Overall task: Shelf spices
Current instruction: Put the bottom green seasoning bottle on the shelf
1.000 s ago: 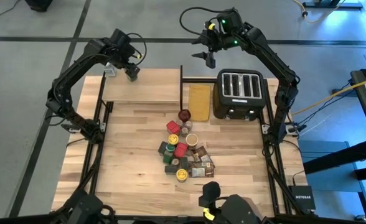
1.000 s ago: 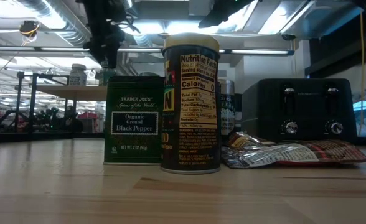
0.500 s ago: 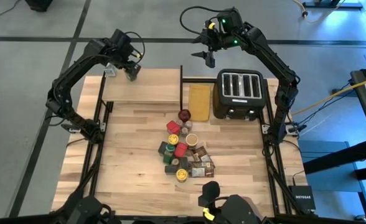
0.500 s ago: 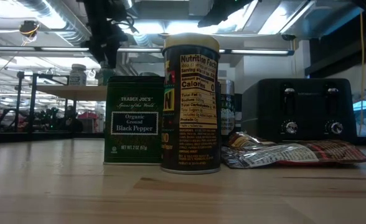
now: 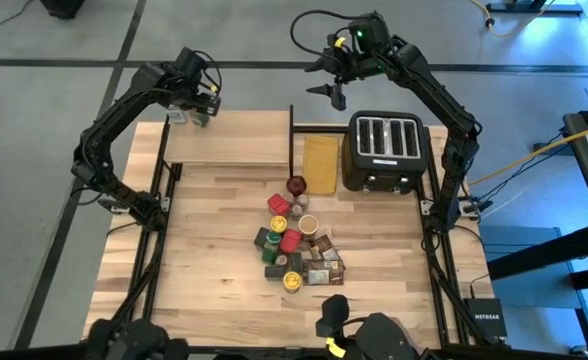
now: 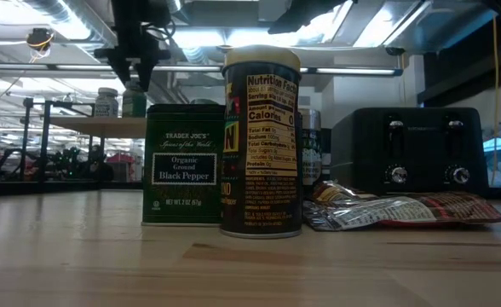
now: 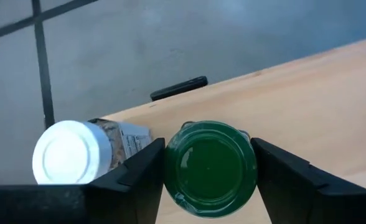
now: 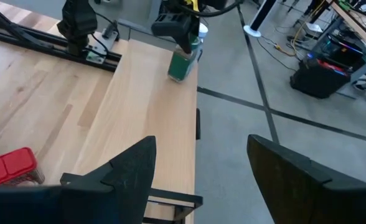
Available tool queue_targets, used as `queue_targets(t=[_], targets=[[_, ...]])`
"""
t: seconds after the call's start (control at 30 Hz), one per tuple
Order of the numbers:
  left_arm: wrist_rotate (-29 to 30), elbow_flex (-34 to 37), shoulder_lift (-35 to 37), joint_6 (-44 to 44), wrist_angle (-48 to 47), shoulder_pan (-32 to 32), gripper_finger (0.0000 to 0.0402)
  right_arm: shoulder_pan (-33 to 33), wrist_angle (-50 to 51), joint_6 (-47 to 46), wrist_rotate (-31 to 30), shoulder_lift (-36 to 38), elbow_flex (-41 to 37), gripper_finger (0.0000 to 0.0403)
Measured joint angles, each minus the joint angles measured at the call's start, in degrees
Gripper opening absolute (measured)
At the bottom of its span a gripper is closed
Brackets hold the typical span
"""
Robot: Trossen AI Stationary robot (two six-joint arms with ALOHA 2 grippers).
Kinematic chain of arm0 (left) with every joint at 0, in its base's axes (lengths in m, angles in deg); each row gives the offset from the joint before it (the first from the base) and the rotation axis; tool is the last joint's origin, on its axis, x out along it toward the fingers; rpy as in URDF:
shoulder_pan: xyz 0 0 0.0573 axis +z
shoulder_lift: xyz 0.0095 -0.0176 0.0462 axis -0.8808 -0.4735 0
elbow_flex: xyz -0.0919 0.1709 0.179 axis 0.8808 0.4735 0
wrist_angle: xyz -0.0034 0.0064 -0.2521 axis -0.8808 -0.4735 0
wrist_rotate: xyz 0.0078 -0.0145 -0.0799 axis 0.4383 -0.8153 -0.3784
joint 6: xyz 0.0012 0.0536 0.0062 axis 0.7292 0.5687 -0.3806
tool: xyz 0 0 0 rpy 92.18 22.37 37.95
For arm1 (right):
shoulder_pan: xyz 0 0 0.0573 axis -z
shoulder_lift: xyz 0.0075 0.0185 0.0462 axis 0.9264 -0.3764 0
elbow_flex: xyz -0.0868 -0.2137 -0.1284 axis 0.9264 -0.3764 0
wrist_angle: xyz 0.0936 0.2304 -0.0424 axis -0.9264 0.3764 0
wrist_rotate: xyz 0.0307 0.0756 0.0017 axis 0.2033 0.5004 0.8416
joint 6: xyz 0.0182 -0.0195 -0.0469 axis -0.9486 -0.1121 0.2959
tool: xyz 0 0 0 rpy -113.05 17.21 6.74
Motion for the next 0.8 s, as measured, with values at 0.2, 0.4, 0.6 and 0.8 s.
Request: queue_targets(t=[0.2,0.4,0.6,0.8], targets=[[3.48,0.0,0.0,-2.14,0.17,0.02,0.0213,0.0,-0.04,0.0,0.02,0.0,0.0,0.0259],[3.51,0.0,0.0,-0.35,-0.25,0.11,0.0213,0.0,-0.04,0.0,0.02,0.0,0.0,0.0259],[3.38,0.0,0.0,2.36,-0.21,0.11,0.0214,0.0,0.02,0.0,0.04,0.0,0.0,0.0259],[3.4,0.0,0.0,2.59,-0.36,0.11,0.0214,0.0,0.07,0.0,1.62,-0.02,0.0,0.0259]])
